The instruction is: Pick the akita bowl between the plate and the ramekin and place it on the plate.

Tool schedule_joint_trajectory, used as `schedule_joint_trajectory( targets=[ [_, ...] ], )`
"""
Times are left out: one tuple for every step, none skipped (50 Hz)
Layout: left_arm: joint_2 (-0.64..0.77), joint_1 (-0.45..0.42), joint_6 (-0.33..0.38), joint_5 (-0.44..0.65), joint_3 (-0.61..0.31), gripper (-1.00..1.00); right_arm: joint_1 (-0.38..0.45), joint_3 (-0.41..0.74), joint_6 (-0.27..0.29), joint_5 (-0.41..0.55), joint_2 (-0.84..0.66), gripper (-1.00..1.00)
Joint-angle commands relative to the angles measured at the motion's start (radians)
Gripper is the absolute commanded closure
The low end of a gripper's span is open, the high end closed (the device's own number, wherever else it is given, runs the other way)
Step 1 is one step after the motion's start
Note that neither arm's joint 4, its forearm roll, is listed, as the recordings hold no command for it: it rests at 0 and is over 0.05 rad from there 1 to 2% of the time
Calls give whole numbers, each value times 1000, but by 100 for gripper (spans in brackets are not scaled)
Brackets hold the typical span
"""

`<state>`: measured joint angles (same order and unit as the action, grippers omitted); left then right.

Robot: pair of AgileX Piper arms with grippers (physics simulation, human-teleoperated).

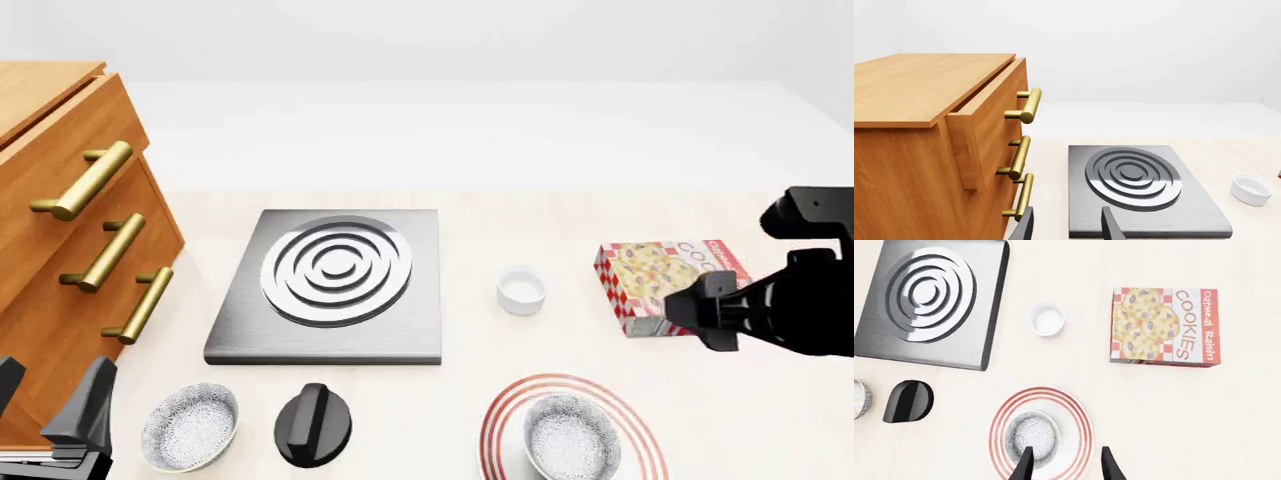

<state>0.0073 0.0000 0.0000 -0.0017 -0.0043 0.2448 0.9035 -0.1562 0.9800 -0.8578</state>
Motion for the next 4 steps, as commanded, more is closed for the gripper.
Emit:
schedule_joint_trajectory(
  targets=[
    [0,0,0,0,0,-100,-28,47,12,32,36,-100],
    [0,0,0,0,0,-100,-34,66,-6,32,43,-100],
    [0,0,0,0,0,-100,-41,85,-17,32,50,-100],
    [0,0,0,0,0,-100,-85,144,-5,26,82,-100]
  ],
)
